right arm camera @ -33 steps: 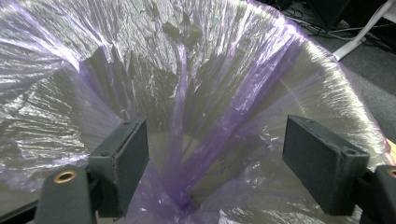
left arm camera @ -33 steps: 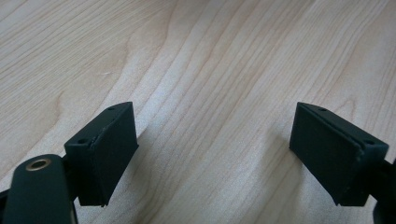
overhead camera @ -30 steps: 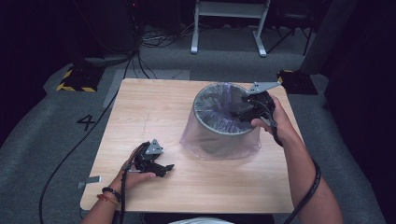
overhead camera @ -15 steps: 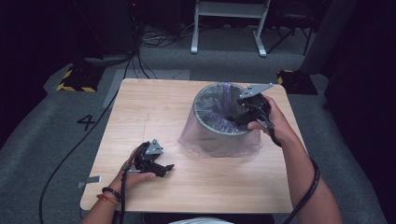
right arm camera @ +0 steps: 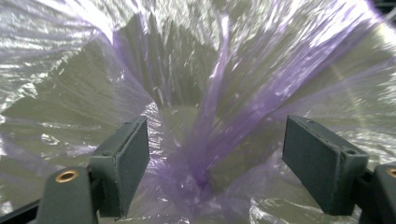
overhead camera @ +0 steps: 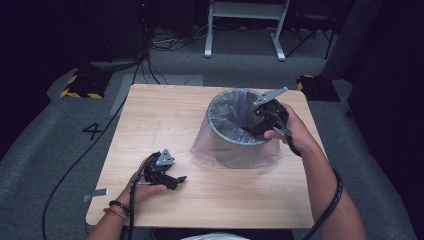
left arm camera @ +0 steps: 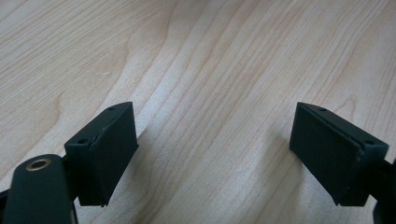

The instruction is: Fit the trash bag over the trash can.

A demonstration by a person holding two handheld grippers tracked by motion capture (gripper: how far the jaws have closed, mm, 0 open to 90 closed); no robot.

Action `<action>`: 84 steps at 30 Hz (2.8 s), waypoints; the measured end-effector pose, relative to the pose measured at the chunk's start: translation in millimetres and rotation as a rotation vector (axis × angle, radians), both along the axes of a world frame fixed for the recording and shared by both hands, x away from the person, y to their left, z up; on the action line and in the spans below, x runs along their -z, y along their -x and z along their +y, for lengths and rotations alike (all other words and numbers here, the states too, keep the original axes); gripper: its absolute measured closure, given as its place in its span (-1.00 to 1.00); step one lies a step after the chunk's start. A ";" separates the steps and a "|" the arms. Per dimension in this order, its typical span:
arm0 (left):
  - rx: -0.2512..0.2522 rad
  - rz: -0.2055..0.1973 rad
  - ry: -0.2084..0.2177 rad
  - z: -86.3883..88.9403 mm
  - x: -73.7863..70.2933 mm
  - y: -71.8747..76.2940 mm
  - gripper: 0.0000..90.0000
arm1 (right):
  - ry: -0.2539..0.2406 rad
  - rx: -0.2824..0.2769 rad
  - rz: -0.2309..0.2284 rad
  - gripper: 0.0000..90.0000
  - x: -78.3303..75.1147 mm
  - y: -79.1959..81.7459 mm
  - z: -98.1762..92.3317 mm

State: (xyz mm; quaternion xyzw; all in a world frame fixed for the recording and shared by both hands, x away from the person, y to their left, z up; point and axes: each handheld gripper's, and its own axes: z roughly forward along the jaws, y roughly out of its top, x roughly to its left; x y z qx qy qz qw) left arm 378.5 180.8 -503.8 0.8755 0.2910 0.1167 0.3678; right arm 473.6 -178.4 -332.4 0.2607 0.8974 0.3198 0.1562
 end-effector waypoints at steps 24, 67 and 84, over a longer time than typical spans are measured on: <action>0.001 0.000 0.000 0.0 0.0 -0.1 -0.67 | -0.061 0.018 -0.005 -0.49 -3.6 1.2 -3.8; 0.000 0.000 0.000 0.0 0.0 0.0 -0.67 | -0.159 -0.044 -0.087 -0.54 -20.0 29.2 -30.5; 0.000 0.000 0.000 0.0 0.0 0.0 -0.67 | -0.150 -0.054 -0.107 -0.56 -24.7 48.7 -51.2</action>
